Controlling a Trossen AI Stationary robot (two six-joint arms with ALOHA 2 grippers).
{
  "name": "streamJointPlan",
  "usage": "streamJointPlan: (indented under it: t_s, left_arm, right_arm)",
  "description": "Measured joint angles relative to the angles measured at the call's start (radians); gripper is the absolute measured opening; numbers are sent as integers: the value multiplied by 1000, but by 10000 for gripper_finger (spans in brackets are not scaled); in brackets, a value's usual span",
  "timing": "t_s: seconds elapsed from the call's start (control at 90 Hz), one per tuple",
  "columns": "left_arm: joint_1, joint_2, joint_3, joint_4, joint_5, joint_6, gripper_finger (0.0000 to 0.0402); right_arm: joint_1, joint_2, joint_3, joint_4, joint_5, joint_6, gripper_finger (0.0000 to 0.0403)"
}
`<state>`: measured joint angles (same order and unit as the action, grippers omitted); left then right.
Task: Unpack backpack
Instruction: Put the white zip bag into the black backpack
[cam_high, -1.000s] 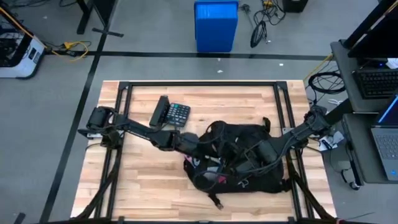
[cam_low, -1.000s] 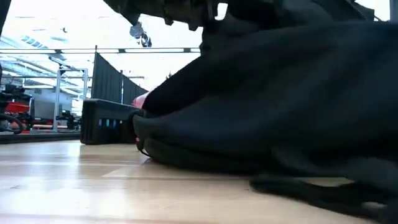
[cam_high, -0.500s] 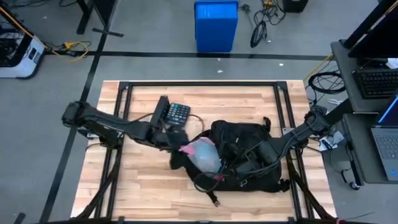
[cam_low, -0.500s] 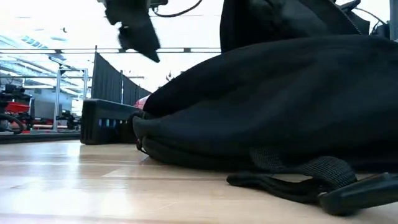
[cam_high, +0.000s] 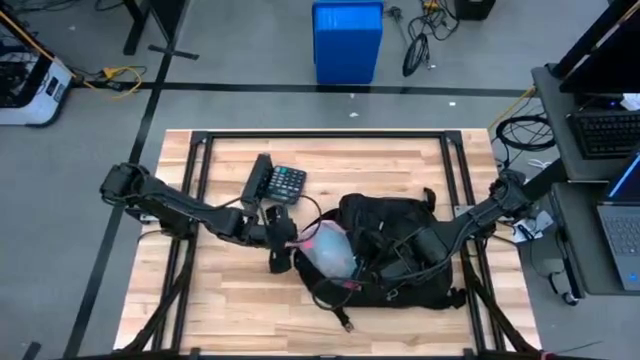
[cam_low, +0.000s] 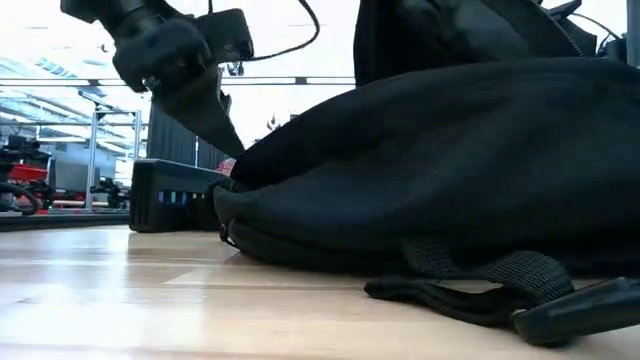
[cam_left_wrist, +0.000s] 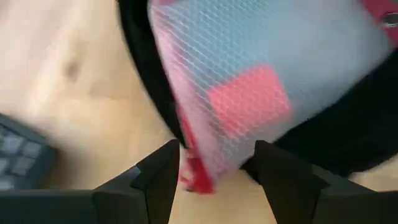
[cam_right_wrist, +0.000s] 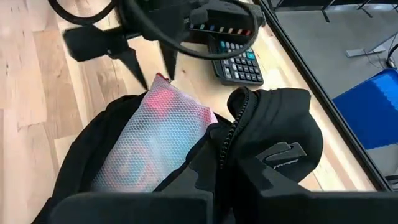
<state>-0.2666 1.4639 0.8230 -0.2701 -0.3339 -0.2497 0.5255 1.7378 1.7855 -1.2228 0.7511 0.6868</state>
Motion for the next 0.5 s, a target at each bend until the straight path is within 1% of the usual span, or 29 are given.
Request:
streamJointPlan:
  t_s: [0.044, 0.256, 0.356, 0.5]
  left_arm:
    - [-2, 0, -5, 4, -17, 22, 196]
    - [13, 19, -26, 25, -12, 39, 196]
    - [15, 54, -27, 62, -7, 78, 196]
    - [27, 112, -27, 164, 25, 126, 196]
  right_arm:
    - [0, 0, 0, 0, -1, 0, 4]
    - [0, 0, 0, 1, -1, 0, 4]
    - [0, 0, 0, 2, -1, -1, 4]
    - [0, 0, 0, 11, -3, -18, 4]
